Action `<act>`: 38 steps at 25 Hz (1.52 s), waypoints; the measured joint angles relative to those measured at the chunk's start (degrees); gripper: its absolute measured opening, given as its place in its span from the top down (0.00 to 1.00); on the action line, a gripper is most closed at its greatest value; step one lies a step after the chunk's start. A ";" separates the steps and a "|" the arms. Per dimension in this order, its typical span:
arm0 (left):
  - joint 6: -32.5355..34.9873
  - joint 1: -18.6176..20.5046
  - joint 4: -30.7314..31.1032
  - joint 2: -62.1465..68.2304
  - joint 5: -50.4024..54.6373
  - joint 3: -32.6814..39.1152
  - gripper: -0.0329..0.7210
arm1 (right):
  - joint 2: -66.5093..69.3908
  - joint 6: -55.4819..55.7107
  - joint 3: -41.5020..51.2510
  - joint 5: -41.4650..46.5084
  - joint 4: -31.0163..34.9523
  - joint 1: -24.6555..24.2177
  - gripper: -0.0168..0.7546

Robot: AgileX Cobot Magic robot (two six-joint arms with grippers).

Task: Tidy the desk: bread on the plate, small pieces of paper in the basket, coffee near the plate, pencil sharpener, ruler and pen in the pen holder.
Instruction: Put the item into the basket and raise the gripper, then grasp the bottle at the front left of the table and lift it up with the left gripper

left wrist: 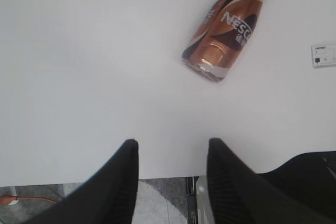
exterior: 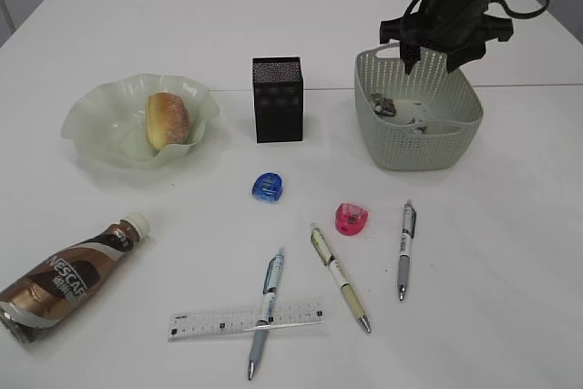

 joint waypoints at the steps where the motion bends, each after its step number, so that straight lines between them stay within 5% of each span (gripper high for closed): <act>1: 0.00 0.00 0.16 0.00 0.00 0.00 0.54 | -0.34 0.00 -0.85 1.40 0.00 0.00 0.39; 9: 0.00 0.00 0.85 0.00 0.00 0.00 0.54 | -1.11 -0.81 -3.41 16.62 1.85 0.00 0.39; 21: 0.00 0.00 0.85 0.00 0.00 0.00 0.54 | -7.36 -17.57 -1.66 17.86 18.88 1.10 0.39; 27: 1.95 0.00 0.85 0.00 0.00 0.00 0.51 | -21.33 -19.15 9.24 17.96 18.25 1.42 0.39; 38: 8.58 -0.74 -1.13 6.98 -0.13 0.00 0.30 | -50.02 -19.90 37.21 18.39 18.28 1.42 0.39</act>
